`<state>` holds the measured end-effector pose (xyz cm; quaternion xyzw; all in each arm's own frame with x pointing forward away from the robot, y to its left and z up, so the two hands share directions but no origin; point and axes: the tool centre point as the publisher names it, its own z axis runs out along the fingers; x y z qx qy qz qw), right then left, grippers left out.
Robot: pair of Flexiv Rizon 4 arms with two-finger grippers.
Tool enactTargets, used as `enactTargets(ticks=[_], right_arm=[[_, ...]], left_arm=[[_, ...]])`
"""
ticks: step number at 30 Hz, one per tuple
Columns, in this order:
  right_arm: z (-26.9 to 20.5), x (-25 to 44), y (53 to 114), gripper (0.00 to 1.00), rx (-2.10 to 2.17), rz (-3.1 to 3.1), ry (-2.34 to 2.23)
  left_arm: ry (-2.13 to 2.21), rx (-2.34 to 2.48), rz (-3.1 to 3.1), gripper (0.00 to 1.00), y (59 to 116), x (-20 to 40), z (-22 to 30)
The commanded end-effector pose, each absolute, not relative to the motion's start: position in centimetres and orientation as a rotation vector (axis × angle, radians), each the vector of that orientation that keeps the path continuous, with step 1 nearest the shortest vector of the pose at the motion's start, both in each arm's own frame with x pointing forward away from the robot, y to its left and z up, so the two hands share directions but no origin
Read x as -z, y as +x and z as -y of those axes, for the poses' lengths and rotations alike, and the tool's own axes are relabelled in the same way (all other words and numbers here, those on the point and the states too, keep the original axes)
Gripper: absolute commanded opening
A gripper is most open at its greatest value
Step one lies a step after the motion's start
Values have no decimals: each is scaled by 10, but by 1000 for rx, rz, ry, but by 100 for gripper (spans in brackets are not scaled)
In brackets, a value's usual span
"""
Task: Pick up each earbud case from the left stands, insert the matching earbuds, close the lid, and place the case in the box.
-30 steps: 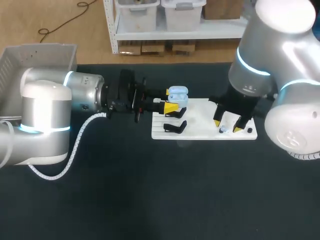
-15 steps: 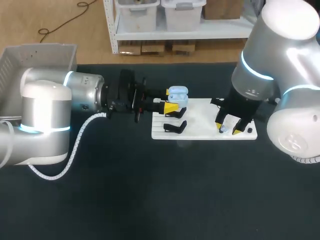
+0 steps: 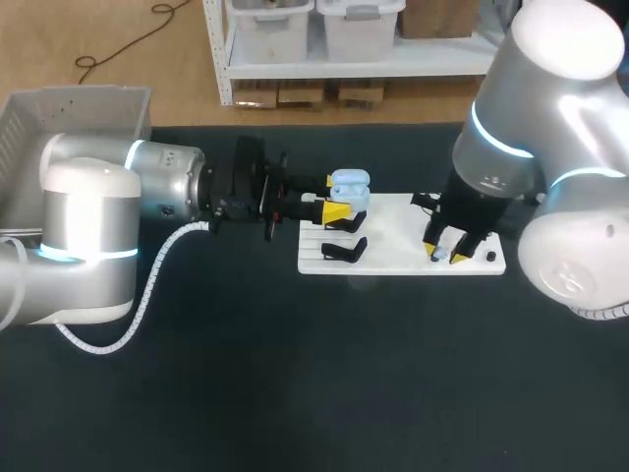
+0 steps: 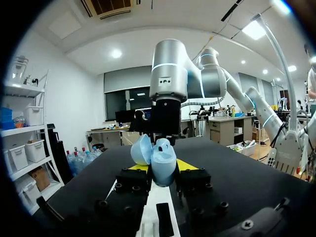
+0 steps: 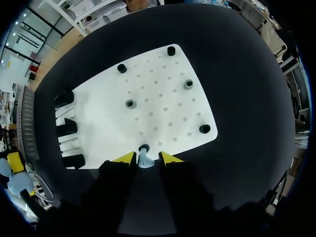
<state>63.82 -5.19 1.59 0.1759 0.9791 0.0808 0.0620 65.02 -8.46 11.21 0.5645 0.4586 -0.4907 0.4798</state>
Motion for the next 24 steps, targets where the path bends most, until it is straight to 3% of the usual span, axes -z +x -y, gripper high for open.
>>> enactTargets(ticks=[1, 10, 13, 24], right_arm=[[52, -15, 640, 25, -243, -2964, 534], [51, -13, 640, 16, -241, -2971, 537], [51, -13, 640, 0, -238, -2973, 537], [55, -28, 633, 0, -234, -2969, 540]], left_arm=[[1376, 1196, -1118, 0, 650, -111, 85], [1376, 1196, -1118, 0, 650, -111, 85], [1376, 1196, -1118, 0, 650, -111, 85], [1376, 1196, -1118, 0, 650, -111, 85]])
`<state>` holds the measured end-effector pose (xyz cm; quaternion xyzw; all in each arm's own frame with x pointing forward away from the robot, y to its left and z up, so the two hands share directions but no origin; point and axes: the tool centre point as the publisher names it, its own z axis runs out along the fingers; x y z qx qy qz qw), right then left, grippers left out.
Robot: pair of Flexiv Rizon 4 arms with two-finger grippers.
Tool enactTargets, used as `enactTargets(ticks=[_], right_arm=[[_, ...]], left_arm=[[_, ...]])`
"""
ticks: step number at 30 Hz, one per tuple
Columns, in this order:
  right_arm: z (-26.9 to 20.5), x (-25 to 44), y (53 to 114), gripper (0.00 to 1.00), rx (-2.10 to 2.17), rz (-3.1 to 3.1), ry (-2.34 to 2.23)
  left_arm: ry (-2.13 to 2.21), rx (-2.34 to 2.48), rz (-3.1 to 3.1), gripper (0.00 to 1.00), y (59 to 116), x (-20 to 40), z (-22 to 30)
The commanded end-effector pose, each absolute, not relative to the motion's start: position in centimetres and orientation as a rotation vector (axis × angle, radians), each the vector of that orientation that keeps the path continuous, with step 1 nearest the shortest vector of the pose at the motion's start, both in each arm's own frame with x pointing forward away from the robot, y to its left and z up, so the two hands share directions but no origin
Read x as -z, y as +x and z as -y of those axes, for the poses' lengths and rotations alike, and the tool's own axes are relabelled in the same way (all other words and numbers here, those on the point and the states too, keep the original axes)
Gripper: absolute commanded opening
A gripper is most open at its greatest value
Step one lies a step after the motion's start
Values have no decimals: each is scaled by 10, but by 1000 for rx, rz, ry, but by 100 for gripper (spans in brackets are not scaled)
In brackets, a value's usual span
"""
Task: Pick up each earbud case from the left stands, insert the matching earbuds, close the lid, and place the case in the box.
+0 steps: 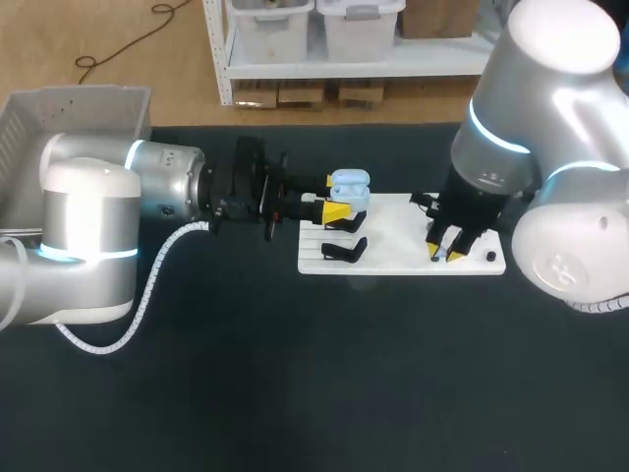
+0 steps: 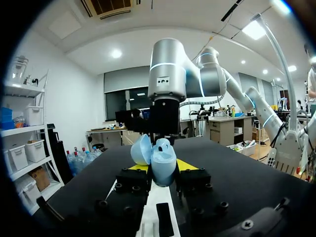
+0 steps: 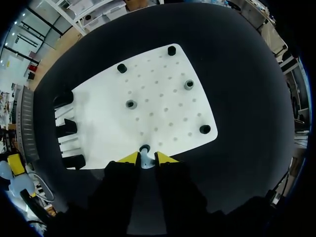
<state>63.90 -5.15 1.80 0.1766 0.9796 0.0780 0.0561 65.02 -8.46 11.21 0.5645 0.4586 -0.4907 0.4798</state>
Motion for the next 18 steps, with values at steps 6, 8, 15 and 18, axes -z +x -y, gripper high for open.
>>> enactTargets(ticks=[6, 8, 15, 18], right_arm=[[59, -48, 624, 0, -249, -2950, 564], [60, -56, 621, 0, -255, -2939, 570], [55, -93, 610, 0, -214, -2907, 558], [48, -116, 609, 0, -184, -2905, 541]], left_arm=[[1376, 1196, -1118, 0, 650, -111, 85], [1376, 1196, -1118, 0, 650, -111, 85], [1376, 1196, -1118, 0, 650, -111, 85], [1376, 1196, -1118, 0, 650, -111, 85]])
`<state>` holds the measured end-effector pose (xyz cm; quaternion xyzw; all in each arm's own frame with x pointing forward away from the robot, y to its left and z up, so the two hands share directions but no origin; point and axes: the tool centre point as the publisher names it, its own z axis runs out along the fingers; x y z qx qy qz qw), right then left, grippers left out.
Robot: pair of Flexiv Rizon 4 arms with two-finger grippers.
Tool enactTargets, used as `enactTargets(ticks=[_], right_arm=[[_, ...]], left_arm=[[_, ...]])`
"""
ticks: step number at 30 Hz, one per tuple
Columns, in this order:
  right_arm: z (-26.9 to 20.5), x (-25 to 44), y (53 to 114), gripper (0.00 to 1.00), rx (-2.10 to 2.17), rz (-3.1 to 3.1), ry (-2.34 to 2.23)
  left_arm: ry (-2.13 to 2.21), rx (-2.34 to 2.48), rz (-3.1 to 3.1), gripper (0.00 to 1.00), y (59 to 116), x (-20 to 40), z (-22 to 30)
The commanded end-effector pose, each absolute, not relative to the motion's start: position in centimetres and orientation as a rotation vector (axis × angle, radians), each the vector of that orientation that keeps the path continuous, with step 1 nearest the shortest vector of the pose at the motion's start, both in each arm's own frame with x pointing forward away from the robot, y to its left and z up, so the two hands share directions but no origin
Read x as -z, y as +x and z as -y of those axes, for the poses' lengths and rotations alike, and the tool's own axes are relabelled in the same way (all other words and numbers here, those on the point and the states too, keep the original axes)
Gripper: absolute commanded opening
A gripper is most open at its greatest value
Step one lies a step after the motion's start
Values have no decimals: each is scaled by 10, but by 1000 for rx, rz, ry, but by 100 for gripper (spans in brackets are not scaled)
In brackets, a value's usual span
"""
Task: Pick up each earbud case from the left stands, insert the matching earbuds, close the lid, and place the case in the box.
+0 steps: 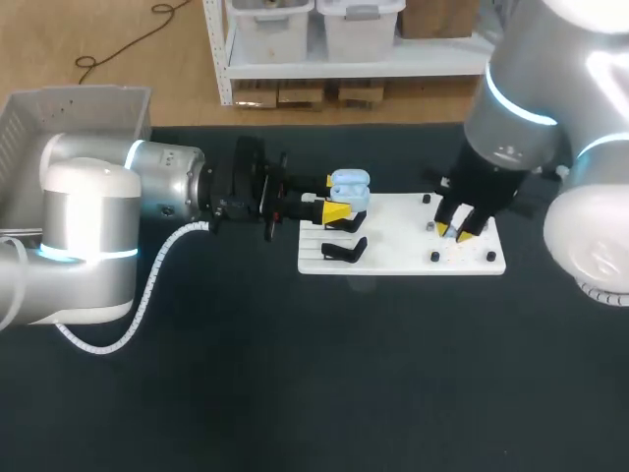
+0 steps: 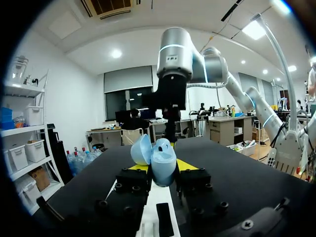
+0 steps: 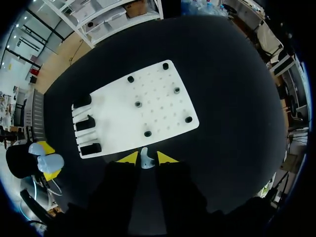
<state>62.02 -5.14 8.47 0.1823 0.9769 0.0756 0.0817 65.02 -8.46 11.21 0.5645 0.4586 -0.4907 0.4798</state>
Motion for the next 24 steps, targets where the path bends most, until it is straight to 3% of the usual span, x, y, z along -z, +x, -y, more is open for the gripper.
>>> enactTargets(ticks=[1, 13, 24], right_arm=[[46, -123, 609, 0, -167, -2915, 545], [8, -194, 601, 0, -147, -2941, 422], [-47, -200, 606, 0, -133, -2997, 36]], left_arm=[[1376, 1196, -1118, 0, 650, -111, 85], [1376, 1196, -1118, 0, 650, -111, 85], [1376, 1196, -1118, 0, 650, -111, 85]])
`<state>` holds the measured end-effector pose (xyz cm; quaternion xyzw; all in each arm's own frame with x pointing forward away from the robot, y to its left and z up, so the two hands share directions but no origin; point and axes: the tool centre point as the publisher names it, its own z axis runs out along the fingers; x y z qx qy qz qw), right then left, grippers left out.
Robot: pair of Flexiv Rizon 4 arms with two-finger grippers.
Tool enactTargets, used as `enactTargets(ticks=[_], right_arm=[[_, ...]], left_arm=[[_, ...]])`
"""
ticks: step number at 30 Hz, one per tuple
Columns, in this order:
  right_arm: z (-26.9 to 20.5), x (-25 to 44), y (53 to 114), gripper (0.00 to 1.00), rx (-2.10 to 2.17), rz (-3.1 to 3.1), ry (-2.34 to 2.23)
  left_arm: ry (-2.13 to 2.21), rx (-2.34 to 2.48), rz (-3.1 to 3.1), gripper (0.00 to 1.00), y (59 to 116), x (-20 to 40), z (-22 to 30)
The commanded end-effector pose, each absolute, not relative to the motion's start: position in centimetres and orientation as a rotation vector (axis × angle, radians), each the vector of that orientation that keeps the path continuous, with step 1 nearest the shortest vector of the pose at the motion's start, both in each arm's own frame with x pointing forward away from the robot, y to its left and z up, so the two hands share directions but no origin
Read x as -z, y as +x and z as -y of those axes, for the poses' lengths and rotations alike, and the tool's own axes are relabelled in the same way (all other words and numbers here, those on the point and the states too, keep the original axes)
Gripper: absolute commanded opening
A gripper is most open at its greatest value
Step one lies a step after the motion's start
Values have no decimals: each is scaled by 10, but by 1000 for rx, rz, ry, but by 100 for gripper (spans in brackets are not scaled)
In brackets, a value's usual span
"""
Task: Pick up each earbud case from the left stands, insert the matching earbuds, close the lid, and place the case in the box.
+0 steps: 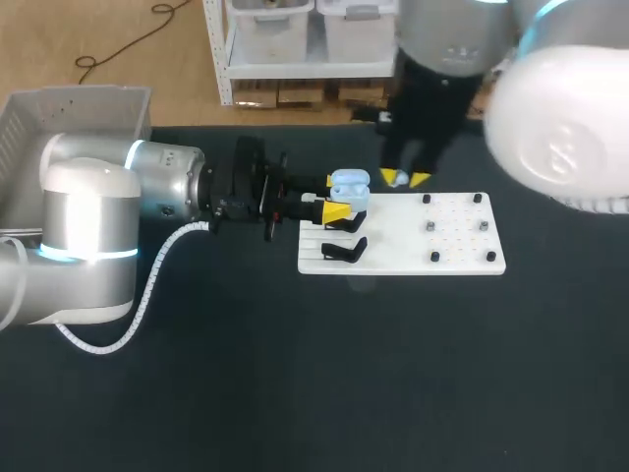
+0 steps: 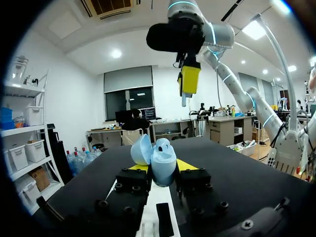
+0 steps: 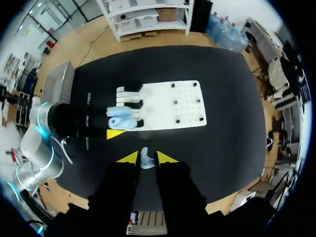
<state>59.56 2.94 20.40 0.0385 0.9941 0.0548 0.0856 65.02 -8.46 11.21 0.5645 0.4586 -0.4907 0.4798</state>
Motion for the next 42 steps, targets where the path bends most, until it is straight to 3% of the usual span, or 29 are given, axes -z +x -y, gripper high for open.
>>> enactTargets(ticks=[1, 17, 42], right_arm=[[-50, -199, 607, 0, -139, -3005, 10], [-57, -196, 609, 0, -149, -3004, -69], [-72, -172, 627, 0, -81, -3052, -581]], left_arm=[[1376, 1196, -1118, 0, 650, -111, 85], [1376, 1196, -1118, 0, 650, -111, 85], [1376, 1196, -1118, 0, 650, -111, 85]])
